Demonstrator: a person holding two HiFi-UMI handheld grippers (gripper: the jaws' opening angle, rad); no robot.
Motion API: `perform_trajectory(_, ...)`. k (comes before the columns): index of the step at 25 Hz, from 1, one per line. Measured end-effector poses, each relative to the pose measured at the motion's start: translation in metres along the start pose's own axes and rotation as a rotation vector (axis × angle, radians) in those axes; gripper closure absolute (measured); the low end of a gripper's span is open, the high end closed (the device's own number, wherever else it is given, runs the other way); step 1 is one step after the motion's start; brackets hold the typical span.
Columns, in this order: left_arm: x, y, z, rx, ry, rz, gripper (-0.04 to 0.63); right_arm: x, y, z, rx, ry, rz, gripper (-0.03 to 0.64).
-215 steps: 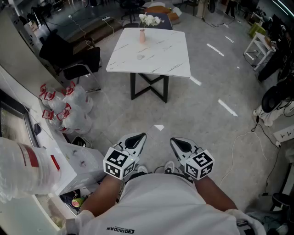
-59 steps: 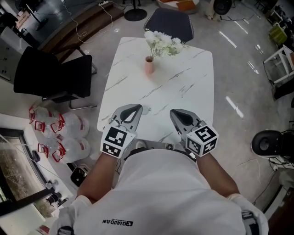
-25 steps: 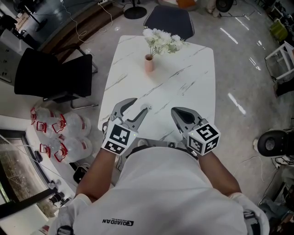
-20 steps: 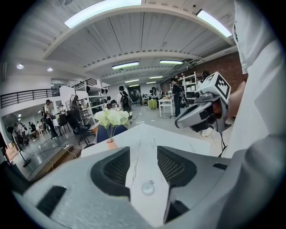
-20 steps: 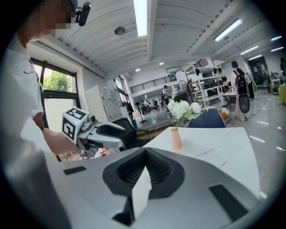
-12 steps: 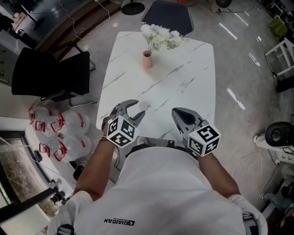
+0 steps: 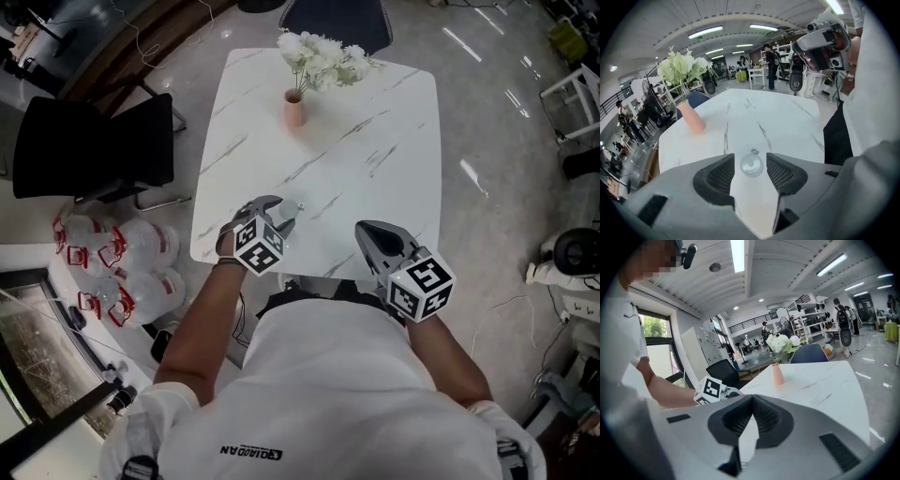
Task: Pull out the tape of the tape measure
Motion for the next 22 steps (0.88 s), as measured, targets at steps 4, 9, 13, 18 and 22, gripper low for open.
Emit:
perform_trajectory(4,0.001,-0.018,0.015,-0.044,0.017,0.036,0.37,0.004,0.0,0.006,-0.018,-0.008,0.01,0.611)
perform_trajectory(9,-0.001,-0.029,0.027,-0.081,0.038,0.049,0.364,0.007,0.003,0.009,-0.031,-0.014,0.021,0.611)
perform_trajectory(13,0.001,-0.04,0.034,-0.107,0.057,0.086,0.348,0.014,0.004,0.013,-0.037,-0.02,0.03,0.611)
perform_trajectory(18,-0.001,-0.045,0.039,-0.115,0.104,0.086,0.348,0.015,0.006,0.013,-0.038,-0.026,0.036,0.611)
perform_trajectory(22,-0.002,-0.046,0.041,-0.117,0.167,0.104,0.342,0.016,0.009,0.013,-0.035,-0.029,0.046,0.611)
Point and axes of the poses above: the fingertips, and each gripper's own axes: y backward along the fingers, x to its right, z out of its underside, the point moved 4 cm from there along y, backward along the fingers, and after that the axes turned 15 degrees about x, right-handed, at the moved point
